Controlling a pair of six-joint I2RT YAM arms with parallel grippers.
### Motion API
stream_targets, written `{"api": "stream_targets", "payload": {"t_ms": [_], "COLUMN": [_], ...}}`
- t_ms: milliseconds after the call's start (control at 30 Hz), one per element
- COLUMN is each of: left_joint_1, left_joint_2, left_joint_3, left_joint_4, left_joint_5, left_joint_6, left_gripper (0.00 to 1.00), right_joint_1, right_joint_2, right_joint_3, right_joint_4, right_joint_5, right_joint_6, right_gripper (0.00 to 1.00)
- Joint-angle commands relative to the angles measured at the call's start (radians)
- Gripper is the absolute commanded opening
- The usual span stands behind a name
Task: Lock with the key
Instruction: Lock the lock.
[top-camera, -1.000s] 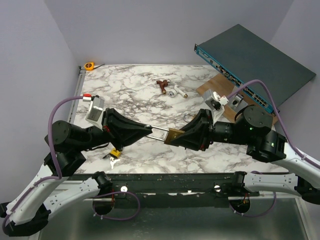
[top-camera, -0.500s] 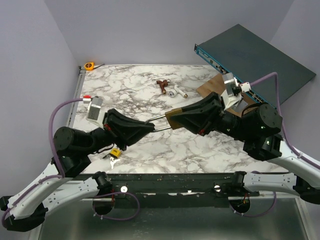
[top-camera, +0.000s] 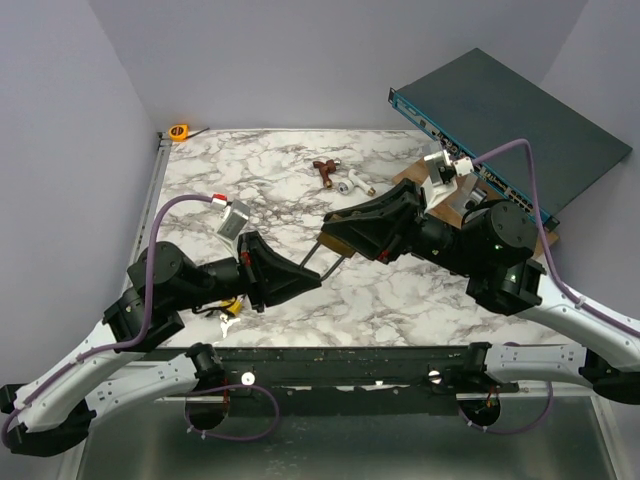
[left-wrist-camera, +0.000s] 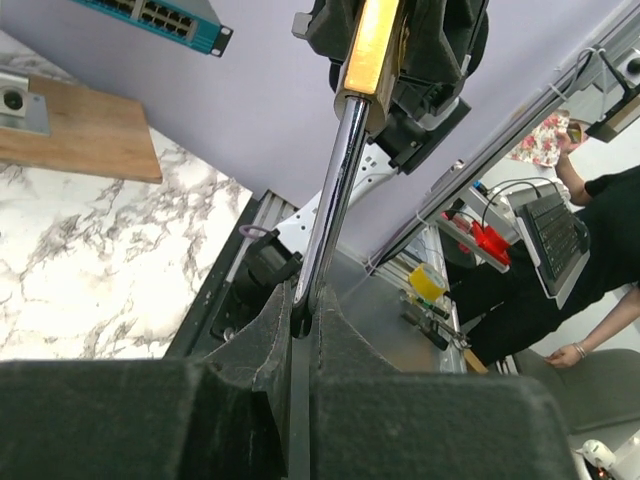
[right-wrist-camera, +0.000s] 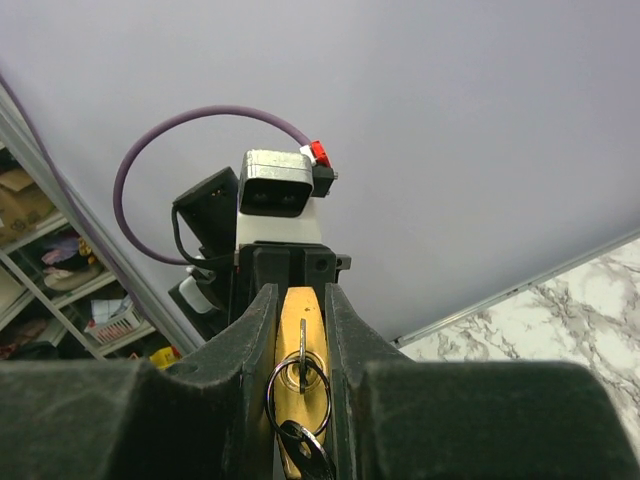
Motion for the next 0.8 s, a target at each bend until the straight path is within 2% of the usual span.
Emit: {"api": "stream_targets", "payload": {"t_ms": [0, 133, 500, 767], "left_joint_1": [0.001, 0.001, 0.012, 0.027], "left_joint_2": [0.045, 0.040, 0.020, 0.057], "left_joint_3": [0.029, 0.008, 0.047, 0.075], "left_joint_4": [0.021, 0.117, 0.169, 0.216], "left_joint_5": [-0.028, -0.025, -0.123, -0.123], "left_joint_6": [0.005, -0.049, -0.081, -0.102], "left_gripper": [0.00, 0.00, 0.00, 0.00], "right_joint_1": [0.012, 0.010, 0.035, 0.076], "right_joint_2": [0.076, 0.094, 0.097, 0.109], "right_joint_3": [-0.062, -0.080, -0.146, -0.153], "right_joint_4": [-0.074, -0.077, -0.095, -0.093], "right_joint_5": [0.057, 0.019, -0.021, -0.002], "right_joint_6": [0.027, 0.043, 0.065, 0.060], "right_gripper": [0.01, 0.01, 0.01, 0.01]}}
